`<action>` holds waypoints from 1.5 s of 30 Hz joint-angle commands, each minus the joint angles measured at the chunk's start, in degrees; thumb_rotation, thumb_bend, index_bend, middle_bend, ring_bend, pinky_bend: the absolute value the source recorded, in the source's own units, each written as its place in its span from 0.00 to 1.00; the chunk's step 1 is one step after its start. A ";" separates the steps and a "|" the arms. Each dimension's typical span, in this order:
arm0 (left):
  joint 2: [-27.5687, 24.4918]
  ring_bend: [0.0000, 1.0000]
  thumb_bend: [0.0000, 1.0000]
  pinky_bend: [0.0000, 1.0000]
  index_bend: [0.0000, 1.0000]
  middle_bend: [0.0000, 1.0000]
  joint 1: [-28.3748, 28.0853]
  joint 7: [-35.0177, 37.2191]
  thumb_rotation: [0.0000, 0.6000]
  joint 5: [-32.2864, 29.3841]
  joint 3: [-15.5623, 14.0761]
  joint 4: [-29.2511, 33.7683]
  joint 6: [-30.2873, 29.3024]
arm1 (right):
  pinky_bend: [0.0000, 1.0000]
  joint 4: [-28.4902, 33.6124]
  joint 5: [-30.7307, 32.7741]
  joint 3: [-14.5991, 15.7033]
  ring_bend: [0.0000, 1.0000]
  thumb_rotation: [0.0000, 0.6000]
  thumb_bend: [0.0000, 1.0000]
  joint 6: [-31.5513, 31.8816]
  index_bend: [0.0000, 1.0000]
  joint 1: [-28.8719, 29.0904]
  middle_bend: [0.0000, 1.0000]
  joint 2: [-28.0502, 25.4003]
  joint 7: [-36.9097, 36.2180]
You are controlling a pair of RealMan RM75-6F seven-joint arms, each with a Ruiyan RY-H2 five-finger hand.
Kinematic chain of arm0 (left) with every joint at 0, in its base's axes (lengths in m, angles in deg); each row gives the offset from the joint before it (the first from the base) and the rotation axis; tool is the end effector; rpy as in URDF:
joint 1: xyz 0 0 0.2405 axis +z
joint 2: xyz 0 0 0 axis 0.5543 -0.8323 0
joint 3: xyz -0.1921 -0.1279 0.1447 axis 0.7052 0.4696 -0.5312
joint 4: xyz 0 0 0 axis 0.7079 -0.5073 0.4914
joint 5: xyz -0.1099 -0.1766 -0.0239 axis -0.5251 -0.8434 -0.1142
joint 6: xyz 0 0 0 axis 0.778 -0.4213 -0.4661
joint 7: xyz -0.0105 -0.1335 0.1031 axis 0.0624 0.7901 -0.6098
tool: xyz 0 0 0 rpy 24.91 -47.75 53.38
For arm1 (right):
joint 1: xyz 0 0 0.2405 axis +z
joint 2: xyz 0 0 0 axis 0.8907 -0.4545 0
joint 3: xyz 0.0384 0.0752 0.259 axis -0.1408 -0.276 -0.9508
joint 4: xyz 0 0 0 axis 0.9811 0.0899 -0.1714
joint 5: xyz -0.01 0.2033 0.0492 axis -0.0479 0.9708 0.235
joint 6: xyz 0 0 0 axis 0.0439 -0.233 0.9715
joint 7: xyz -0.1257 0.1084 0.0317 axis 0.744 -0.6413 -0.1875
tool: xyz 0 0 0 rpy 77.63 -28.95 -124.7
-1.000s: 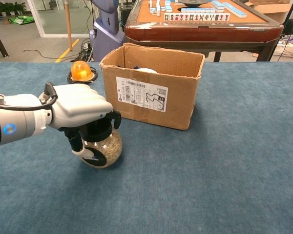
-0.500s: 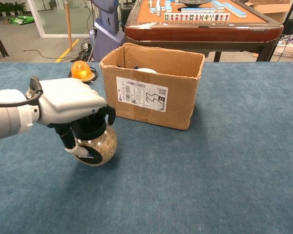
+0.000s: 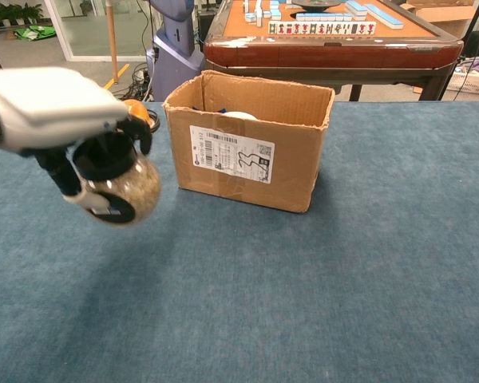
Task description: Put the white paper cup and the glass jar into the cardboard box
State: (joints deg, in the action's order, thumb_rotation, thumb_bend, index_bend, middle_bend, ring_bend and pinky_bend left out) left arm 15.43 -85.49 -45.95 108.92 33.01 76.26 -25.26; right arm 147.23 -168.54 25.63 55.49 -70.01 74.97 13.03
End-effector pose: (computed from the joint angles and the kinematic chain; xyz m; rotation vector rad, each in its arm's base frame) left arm -0.0927 0.3066 0.0462 -2.0078 -0.4297 -0.6160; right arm -0.3493 -0.1469 0.2733 1.0797 -0.8305 1.1659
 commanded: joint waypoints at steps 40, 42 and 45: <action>2.79 0.54 0.29 0.81 0.60 0.62 -11.97 -1.89 1.00 -7.10 19.31 -5.76 0.67 | 0.34 1.33 -1.24 1.33 0.37 1.00 0.33 -2.83 0.31 1.92 0.42 0.39 4.41; 3.93 0.54 0.29 0.81 0.59 0.62 -12.85 -2.17 1.00 -7.68 19.45 -7.39 1.02 | 0.34 1.32 -1.32 1.37 0.37 1.00 0.33 -2.80 0.31 1.93 0.42 0.31 4.21; 5.44 0.54 0.29 0.80 0.58 0.62 -13.93 -2.78 1.00 -8.30 19.55 -9.55 1.04 | 0.34 1.12 -1.38 1.45 0.37 1.00 0.33 -2.60 0.31 1.83 0.42 0.24 3.71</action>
State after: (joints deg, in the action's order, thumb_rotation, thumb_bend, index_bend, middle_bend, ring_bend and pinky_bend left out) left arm 20.05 -98.74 -48.35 101.09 52.38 67.67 -24.41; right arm 148.40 -169.92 27.06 52.83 -68.14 75.24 16.83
